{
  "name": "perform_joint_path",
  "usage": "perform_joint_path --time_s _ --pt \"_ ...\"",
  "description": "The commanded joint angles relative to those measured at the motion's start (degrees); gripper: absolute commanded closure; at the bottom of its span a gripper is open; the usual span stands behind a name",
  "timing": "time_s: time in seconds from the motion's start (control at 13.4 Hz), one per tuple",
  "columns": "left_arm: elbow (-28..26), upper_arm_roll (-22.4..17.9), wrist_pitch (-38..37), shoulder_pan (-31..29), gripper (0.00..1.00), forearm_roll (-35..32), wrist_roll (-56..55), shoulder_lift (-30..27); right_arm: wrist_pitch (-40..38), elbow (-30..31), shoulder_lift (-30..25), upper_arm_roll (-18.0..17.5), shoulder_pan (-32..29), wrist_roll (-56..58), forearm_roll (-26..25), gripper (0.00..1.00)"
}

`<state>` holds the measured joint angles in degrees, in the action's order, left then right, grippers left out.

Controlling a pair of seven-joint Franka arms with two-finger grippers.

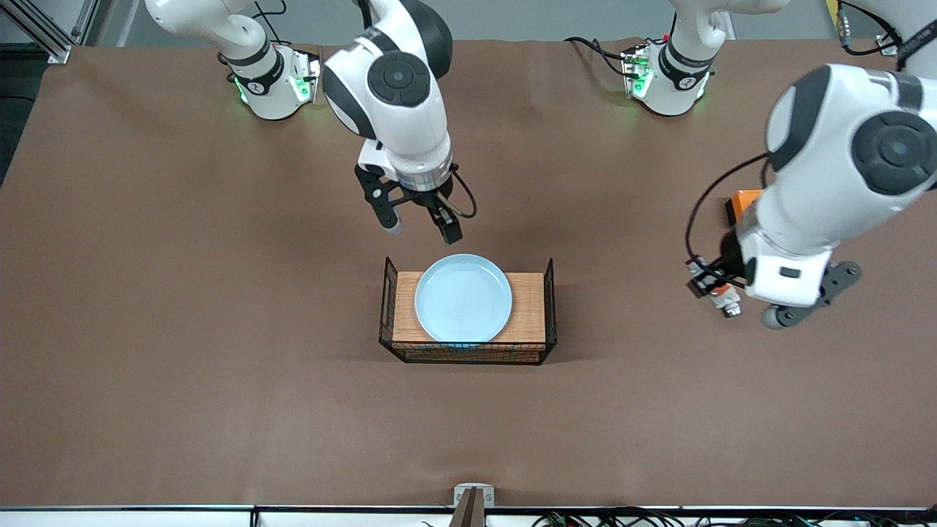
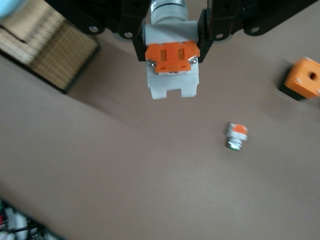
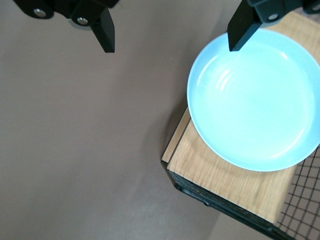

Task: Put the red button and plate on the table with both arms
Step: 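Carry the button toward the orange box while the right gripper reaches the plate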

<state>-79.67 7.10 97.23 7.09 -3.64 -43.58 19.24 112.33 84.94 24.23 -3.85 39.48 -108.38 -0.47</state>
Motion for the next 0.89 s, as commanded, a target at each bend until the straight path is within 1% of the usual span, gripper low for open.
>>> perform_joint_path --time_s 0.0,0.07,0.22,0.37,0.45,0.67,0.82 --pt "-6.5 0.1 0.8 -4.4 0.99 1.1 7.7 -2.5 0.3 -3.7 3.8 0.5 0.4 -4.2 -1.3 0.01" --pt "-8.3 0.1 1.9 -6.4 0.99 1.0 10.0 -2.3 0.5 -5.6 5.5 0.6 0.4 -4.5 -1.3 0.02" --pt "-13.8 0.1 6.9 -9.5 0.99 1.1 11.4 -1.8 0.5 -8.8 8.6 0.7 0.4 -6.0 -1.3 0.03" --pt "-21.1 0.1 15.6 -10.5 0.99 0.7 11.4 -1.3 0.6 -11.6 11.4 0.8 0.5 -7.0 -1.5 0.08" --pt "-23.5 0.0 19.0 -10.6 0.99 0.5 11.7 -0.9 0.7 -12.0 12.1 0.8 0.3 -6.8 -2.0 0.08" --pt "-24.4 -0.1 23.2 -13.1 0.99 0.4 17.2 3.4 1.7 -12.0 12.9 0.8 -0.2 -7.0 -2.3 0.16" --pt "-25.4 -0.1 26.2 -16.0 0.99 0.3 22.5 5.1 1.7 -11.9 13.4 0.8 -0.3 -6.8 -2.3 0.23"
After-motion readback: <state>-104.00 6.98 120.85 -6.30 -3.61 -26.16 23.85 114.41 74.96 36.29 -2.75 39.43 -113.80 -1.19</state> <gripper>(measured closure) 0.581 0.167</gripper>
